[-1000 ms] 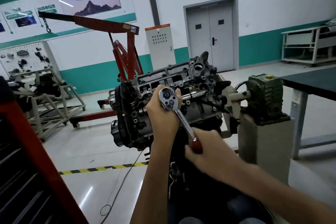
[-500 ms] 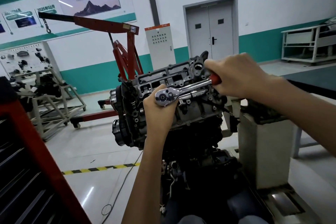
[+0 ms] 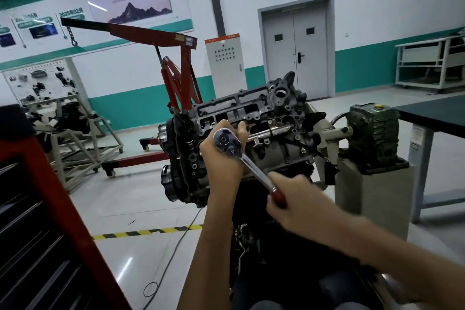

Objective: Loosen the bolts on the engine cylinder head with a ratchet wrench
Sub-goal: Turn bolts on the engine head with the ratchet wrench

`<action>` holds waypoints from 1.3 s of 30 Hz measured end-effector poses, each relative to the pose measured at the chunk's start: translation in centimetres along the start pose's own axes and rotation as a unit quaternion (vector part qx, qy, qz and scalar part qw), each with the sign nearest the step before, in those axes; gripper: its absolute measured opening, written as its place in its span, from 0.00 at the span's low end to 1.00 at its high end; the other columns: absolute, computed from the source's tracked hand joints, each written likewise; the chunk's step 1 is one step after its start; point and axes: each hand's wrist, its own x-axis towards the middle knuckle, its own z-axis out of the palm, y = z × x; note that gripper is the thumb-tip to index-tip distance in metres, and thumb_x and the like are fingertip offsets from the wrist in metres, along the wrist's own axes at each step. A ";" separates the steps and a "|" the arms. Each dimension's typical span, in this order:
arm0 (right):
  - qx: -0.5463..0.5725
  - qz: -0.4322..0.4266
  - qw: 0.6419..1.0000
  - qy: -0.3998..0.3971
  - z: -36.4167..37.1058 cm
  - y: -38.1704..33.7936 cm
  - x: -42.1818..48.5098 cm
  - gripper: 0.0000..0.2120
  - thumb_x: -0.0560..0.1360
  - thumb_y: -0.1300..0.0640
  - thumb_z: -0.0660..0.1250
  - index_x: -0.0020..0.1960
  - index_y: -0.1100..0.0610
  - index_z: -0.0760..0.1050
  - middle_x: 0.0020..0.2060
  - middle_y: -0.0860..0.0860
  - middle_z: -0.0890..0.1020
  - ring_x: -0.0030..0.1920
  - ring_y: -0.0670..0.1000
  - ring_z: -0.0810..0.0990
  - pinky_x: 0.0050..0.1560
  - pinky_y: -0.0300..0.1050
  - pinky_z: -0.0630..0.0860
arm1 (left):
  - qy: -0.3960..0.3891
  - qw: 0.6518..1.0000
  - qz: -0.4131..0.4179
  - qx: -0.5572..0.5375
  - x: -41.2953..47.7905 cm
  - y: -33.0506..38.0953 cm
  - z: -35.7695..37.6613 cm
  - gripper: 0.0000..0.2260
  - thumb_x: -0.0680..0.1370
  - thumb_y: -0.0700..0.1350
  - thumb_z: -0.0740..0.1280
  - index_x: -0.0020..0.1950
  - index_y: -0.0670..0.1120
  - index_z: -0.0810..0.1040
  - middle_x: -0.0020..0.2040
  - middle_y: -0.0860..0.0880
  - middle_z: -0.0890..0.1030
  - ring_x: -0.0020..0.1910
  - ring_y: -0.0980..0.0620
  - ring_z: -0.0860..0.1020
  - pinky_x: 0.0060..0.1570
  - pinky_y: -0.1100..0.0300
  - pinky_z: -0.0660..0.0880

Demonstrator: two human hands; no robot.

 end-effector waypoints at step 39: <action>-0.052 0.010 0.994 0.096 -0.2 0.5 -0.3 0.07 0.74 0.54 0.61 0.41 0.51 0.63 0.30 0.50 0.74 0.30 0.51 0.76 0.31 0.41 0.71 | 0.031 0.999 0.042 -0.011 -0.4 0.2 1.3 0.16 0.73 0.31 0.68 0.36 0.49 0.66 0.30 0.58 0.69 0.30 0.61 0.67 0.36 0.72 0.68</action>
